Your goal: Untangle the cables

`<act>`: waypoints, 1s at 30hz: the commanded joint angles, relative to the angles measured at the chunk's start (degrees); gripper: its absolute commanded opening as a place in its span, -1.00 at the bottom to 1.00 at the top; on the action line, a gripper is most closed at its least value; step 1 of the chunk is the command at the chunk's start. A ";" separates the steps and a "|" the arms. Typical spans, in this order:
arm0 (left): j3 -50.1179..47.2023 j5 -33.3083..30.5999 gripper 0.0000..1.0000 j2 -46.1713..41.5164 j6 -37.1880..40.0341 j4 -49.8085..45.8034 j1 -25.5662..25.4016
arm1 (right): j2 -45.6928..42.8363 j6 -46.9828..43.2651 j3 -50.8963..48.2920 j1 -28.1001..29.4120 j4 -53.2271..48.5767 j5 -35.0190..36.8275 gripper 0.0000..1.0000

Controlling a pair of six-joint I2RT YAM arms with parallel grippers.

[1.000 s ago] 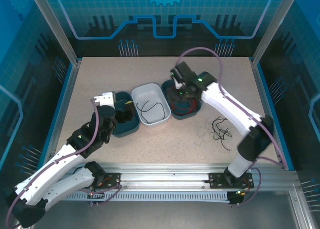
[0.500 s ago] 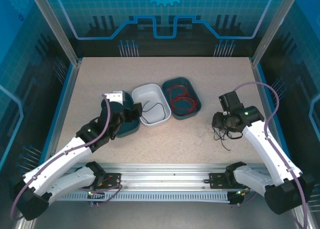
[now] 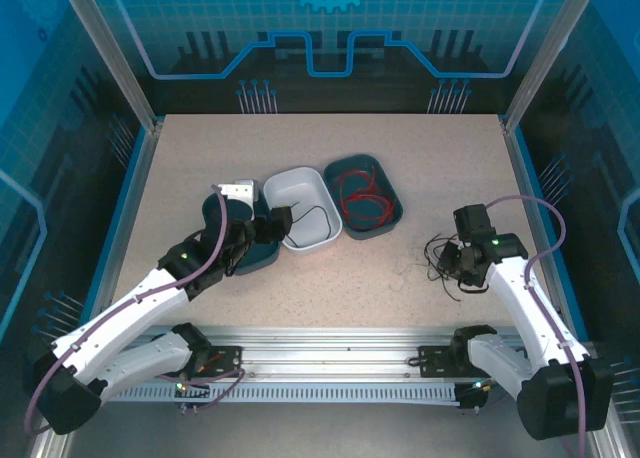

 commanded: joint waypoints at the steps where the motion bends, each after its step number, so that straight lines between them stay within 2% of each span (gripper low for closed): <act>1: 1.33 0.84 0.98 -0.06 -0.42 1.31 0.47 | -1.34 1.79 -1.94 -1.28 3.83 -1.57 -0.42; 7: 1.14 1.20 0.98 0.06 -0.77 1.44 0.45 | 0.33 1.36 -3.81 -2.01 8.09 -2.40 -0.56; 11: 1.06 2.05 0.98 0.12 -0.82 1.44 0.45 | 0.44 -0.12 -3.44 -2.00 9.96 -4.76 -0.91; 13: 0.86 3.11 0.98 0.12 -0.58 1.98 0.41 | -0.66 -1.10 -2.22 -2.00 10.11 -6.40 -1.00; 18: 0.12 7.60 0.98 0.37 -0.01 5.09 0.45 | -4.16 -3.86 4.15 -1.91 5.81 -9.05 -1.00; 23: 0.30 12.94 0.98 1.80 0.39 8.39 0.39 | -4.37 -6.74 14.17 -0.93 -2.94 -10.40 -1.00; 30: 1.30 22.07 0.98 5.56 0.10 13.14 0.07 | -4.17 -11.16 24.22 -0.61 -9.77 -12.73 -0.99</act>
